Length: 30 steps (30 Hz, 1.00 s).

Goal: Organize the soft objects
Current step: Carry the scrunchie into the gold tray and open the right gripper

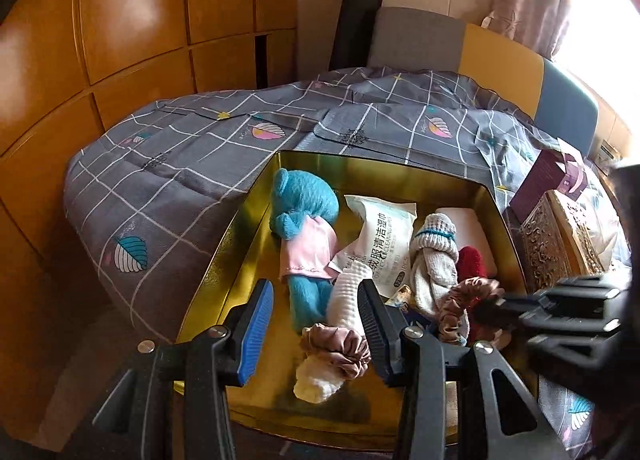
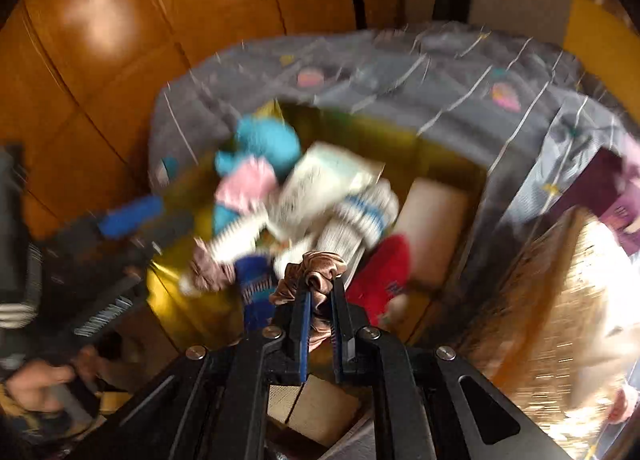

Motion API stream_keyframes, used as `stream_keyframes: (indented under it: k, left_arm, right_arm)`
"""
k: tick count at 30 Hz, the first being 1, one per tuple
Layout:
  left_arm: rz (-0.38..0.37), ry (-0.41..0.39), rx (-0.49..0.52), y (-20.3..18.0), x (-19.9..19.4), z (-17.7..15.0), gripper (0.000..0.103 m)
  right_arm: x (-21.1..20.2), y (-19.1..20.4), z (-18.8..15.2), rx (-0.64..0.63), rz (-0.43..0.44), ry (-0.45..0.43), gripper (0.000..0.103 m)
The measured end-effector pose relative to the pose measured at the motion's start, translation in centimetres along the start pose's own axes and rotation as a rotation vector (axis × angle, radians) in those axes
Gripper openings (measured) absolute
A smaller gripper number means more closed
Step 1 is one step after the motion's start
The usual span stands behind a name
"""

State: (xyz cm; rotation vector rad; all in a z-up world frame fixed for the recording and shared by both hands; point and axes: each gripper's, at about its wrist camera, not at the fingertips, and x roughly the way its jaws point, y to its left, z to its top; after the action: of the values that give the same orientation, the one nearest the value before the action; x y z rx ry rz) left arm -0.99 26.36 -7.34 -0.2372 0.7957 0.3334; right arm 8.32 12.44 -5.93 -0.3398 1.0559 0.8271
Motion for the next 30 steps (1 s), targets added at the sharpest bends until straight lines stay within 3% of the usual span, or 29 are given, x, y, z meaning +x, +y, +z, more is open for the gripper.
stream_keyframes:
  k: [4, 9, 12, 13, 20, 30]
  left_arm:
    - [-0.003, 0.001, 0.006, -0.3, 0.0, -0.1, 0.044]
    - [-0.008, 0.005, 0.012, -0.6, 0.0, -0.2, 0.044]
    - [-0.012, 0.000, 0.017, -0.8, -0.2, -0.3, 0.044]
    - [-0.012, -0.002, 0.020, -0.9, -0.3, -0.3, 0.044]
    - [-0.015, -0.011, 0.024, -1.0, -0.7, -0.2, 0.044]
    - [-0.029, -0.044, 0.054, -2.0, -2.0, 0.5, 0.044]
  right_arm:
    - [2.3, 0.1, -1.1, 0.013, -0.028, 0.044, 0.009]
    - [2.8, 0.2, -2.0, -0.009, -0.059, 0.036, 0.010]
    - [2.4, 0.0, -2.0, 0.001, -0.064, 0.024, 0.013]
    - [2.2, 0.0, -2.0, 0.011, -0.060, 0.018, 0.020]
    - [-0.2, 0.3, -1.3, -0.009, -0.097, -0.061, 0.047]
    - [-5.5, -0.7, -0.9, -0.024, -0.177, -0.221, 0.051]
